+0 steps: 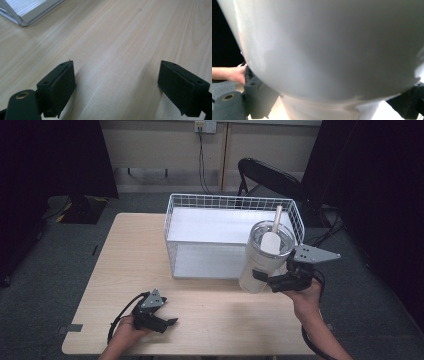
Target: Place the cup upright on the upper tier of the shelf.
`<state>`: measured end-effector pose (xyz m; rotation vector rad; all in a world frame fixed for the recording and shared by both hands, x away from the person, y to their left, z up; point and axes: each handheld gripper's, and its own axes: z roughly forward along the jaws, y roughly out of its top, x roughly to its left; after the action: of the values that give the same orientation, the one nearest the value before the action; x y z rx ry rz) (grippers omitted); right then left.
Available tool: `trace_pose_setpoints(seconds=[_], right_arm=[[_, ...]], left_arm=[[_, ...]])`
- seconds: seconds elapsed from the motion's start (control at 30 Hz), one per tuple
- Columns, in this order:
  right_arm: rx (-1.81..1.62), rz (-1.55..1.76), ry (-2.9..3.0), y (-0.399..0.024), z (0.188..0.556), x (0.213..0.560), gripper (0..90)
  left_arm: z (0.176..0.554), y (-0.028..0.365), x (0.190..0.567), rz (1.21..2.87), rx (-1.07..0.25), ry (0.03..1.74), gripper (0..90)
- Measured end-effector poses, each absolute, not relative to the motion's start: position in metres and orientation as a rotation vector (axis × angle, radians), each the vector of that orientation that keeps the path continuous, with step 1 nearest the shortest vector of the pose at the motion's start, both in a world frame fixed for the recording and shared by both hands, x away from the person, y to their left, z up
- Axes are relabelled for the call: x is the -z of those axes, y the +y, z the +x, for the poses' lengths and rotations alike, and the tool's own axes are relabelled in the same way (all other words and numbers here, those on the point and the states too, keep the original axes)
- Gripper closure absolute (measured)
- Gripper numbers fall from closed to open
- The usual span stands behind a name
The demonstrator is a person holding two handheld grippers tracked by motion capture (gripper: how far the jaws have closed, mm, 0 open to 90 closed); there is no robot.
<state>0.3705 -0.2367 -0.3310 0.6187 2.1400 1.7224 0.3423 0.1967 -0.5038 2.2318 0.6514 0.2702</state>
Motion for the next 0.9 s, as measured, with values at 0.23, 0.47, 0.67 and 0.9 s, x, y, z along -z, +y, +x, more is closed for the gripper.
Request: trace_pose_setpoints(seconds=[0.23, 0.47, 0.67, 0.9], right_arm=[[-1.741, 0.638, 2.124, -0.238, 0.378, 0.32, 10.2], [-1.733, 0.639, 2.124, -0.238, 0.382, 0.31, 10.2], [-1.735, 0.636, 2.122, -0.238, 0.386, 0.298, 10.2], [-1.728, 0.64, 2.13, -0.235, 0.392, 0.284, 10.2]], left_arm=[[0.342, 0.197, 0.504, 2.232, -0.27, 0.652, 14.0], [0.342, 0.197, 0.504, 2.232, -0.27, 0.652, 14.0], [0.342, 0.197, 0.504, 2.232, -0.27, 0.651, 14.0], [0.342, 0.197, 0.504, 2.232, -0.27, 0.652, 14.0]])
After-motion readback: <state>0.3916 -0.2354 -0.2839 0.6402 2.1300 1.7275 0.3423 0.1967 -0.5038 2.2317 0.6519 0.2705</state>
